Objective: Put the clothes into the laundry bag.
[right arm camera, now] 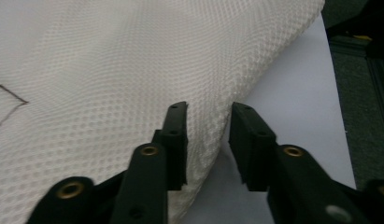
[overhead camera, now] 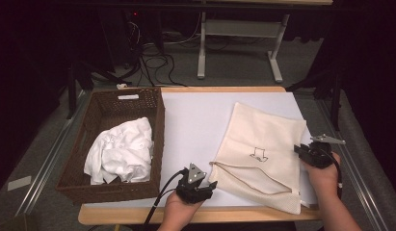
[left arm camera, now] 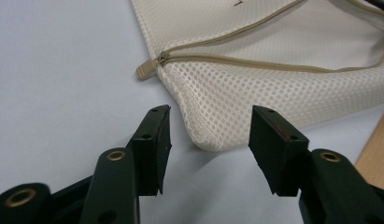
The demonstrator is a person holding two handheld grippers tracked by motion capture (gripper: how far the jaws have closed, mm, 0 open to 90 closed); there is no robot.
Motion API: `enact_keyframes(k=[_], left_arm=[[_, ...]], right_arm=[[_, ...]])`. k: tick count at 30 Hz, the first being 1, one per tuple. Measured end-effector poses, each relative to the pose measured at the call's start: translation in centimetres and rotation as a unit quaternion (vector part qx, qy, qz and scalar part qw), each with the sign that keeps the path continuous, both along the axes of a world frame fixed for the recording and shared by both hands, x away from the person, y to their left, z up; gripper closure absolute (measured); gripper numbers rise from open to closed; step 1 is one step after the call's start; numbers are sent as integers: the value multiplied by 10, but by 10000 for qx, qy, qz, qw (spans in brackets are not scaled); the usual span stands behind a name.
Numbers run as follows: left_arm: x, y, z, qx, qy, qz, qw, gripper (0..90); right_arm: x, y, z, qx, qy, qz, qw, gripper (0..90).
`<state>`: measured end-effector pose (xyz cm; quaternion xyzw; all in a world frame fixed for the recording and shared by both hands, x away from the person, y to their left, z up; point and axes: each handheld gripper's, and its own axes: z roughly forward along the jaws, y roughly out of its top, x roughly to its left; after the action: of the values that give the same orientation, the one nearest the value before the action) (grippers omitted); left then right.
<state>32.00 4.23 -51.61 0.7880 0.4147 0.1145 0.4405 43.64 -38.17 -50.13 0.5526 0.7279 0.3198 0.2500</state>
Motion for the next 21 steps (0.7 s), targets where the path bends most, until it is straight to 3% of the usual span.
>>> enact_keyframes(k=[3,6,8,9,11,12,15,19,21], left_arm=[[5,-3,-2,-25,81,-50,10000,499],[10,-9,-5,7,164,-114,9998,501],[11,-11,-6,45,201,-154,9997,530],[11,-14,-8,144,149,-168,9996,550],[12,-16,-8,136,162,-198,9996,648],[13,-18,-8,224,132,-205,9995,726],[17,-16,-6,312,159,-215,9992,847],[20,-9,-2,478,-63,49,9988,858],[27,-1,0,572,-161,349,9976,858]], right_arm=[[-8,-1,4,99,-126,37,9999,520],[-18,-3,9,254,-262,85,9993,430],[-22,-3,10,249,-327,136,9991,409],[-33,-2,14,238,-407,290,9985,418],[-37,-2,15,216,-428,317,9983,413],[-50,0,18,194,-558,445,9973,383],[-61,2,19,300,-640,634,9955,340],[-75,3,20,269,-665,689,9950,322],[-84,2,22,321,-726,634,9948,274]])
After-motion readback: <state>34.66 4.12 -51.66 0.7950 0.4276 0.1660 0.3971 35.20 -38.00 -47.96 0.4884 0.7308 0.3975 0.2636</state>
